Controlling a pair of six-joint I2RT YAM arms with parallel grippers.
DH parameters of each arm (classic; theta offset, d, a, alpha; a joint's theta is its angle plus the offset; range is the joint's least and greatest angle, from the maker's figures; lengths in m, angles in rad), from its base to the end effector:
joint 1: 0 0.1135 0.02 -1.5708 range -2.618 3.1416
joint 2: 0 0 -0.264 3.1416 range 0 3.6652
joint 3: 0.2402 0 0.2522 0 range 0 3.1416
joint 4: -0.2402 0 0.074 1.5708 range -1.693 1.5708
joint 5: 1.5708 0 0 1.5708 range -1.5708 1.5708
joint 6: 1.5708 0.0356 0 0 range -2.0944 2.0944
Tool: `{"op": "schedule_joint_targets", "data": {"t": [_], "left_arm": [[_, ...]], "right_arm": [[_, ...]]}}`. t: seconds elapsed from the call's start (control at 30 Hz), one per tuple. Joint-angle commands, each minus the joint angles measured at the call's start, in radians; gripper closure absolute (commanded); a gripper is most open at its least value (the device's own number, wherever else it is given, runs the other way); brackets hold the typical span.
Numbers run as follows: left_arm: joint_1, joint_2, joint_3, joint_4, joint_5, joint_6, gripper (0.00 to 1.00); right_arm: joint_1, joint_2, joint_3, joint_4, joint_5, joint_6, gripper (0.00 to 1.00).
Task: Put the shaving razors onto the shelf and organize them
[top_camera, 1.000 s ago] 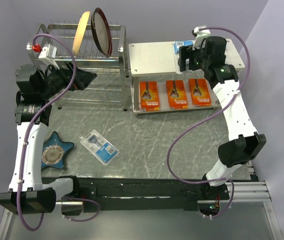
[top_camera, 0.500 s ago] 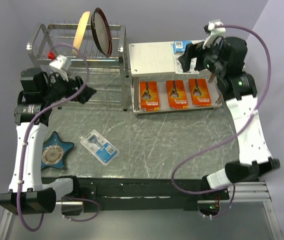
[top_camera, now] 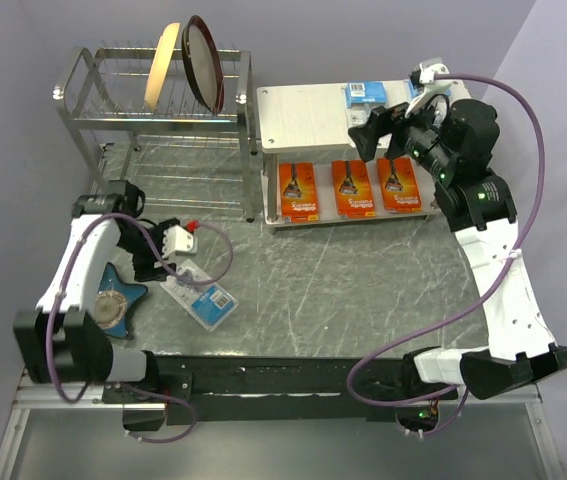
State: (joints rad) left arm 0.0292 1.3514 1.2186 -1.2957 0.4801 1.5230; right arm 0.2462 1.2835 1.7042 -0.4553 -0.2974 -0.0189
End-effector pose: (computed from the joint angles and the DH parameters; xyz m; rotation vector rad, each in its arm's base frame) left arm 0.2286 -0.0098 0.2937 1.8593 1.9392 -0.3351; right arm 0.2421 0.0716 0.5177 -0.4417 1.5581 0.4141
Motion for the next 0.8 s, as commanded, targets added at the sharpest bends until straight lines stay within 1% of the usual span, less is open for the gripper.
{"op": "schedule_joint_targets", "data": {"t": [0.0, 0.03, 0.07, 0.1, 0.17, 0.3, 0.37, 0.5, 0.57, 0.77], "left_arm": [[-0.025, 0.141, -0.007, -0.071, -0.011, 0.296, 0.34], [-0.023, 0.159, -0.008, -0.038, 0.006, 0.28, 0.34], [-0.072, 0.175, -0.013, -0.021, 0.026, 0.261, 0.37], [-0.092, 0.202, -0.014, -0.005, 0.028, 0.235, 0.39], [-0.156, 0.219, -0.039, 0.056, 0.025, 0.194, 0.46], [-0.233, 0.233, -0.091, 0.148, 0.026, 0.135, 0.5], [-0.264, 0.238, -0.129, 0.186, 0.008, 0.138, 0.5], [-0.276, 0.261, -0.178, 0.271, -0.02, 0.105, 0.51], [-0.278, 0.284, -0.18, 0.289, -0.032, 0.094, 0.52], [-0.276, 0.344, -0.206, 0.355, -0.093, 0.118, 0.56]], "right_arm": [[0.001, -0.075, -0.051, 0.052, -0.002, 0.013, 0.0], [0.001, -0.09, -0.072, 0.053, 0.003, 0.013, 0.0], [0.002, -0.096, -0.078, 0.055, 0.006, 0.011, 0.0], [0.002, -0.102, -0.086, 0.055, 0.012, 0.01, 0.0], [0.001, -0.118, -0.101, 0.058, 0.017, 0.001, 0.0], [0.001, -0.128, -0.117, 0.063, 0.041, -0.015, 0.0], [0.001, -0.128, -0.12, 0.061, 0.049, -0.021, 0.0], [-0.001, -0.125, -0.12, 0.061, 0.052, -0.024, 0.0], [-0.002, -0.124, -0.117, 0.061, 0.055, -0.026, 0.0], [-0.001, -0.113, -0.126, 0.063, 0.057, -0.021, 0.0]]}}
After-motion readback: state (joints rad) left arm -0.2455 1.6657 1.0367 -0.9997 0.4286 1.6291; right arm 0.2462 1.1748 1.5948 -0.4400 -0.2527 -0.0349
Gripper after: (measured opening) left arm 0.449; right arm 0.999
